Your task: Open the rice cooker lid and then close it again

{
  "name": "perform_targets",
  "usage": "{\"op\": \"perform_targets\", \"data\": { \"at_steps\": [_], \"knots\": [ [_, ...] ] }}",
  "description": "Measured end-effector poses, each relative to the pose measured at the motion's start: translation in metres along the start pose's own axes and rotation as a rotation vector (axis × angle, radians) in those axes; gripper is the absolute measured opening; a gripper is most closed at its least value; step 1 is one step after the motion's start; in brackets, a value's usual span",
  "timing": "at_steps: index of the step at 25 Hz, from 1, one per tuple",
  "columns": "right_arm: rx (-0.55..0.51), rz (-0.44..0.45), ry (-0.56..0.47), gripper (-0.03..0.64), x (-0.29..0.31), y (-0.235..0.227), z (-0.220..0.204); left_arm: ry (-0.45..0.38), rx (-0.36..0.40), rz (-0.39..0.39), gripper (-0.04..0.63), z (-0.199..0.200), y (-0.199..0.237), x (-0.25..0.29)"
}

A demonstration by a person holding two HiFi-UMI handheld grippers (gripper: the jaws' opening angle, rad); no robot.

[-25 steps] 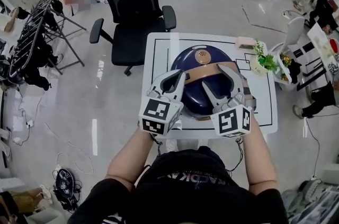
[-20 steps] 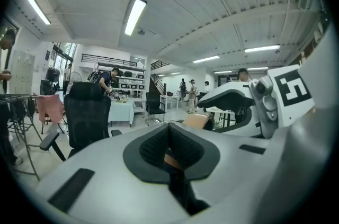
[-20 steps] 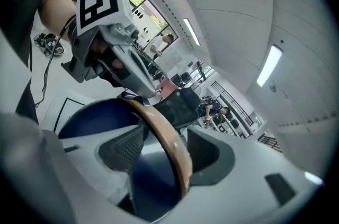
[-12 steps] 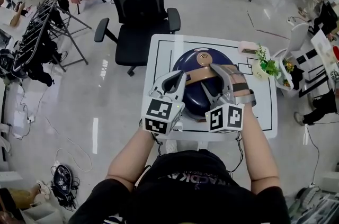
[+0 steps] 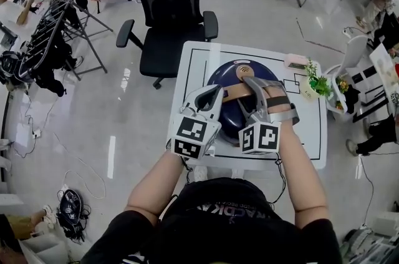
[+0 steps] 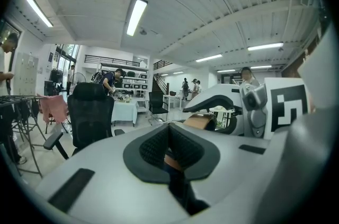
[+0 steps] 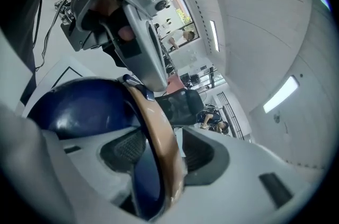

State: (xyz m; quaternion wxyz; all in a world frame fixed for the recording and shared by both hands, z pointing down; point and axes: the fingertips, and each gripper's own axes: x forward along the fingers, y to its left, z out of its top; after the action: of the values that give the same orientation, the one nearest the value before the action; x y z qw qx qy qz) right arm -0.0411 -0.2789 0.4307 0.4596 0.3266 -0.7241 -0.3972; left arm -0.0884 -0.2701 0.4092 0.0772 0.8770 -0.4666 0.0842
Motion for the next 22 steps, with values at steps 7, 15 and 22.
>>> {"op": "perform_targets", "data": {
  "at_steps": [7,15,22],
  "knots": [
    [-0.056,-0.016,0.019,0.181,0.001,0.005,-0.0004,-0.002,-0.011,0.008,0.002,-0.0022,-0.0022,0.0002],
    [-0.022,-0.012,0.025,0.181,0.0031,0.0037,0.0008,0.001,-0.02,0.022,0.002,-0.0016,0.0007,0.0006],
    [0.029,0.003,0.008,0.183,0.0036,0.0011,0.0012,0.012,-0.021,0.029,0.003,0.0024,-0.0002,0.0002]
  ]
}}
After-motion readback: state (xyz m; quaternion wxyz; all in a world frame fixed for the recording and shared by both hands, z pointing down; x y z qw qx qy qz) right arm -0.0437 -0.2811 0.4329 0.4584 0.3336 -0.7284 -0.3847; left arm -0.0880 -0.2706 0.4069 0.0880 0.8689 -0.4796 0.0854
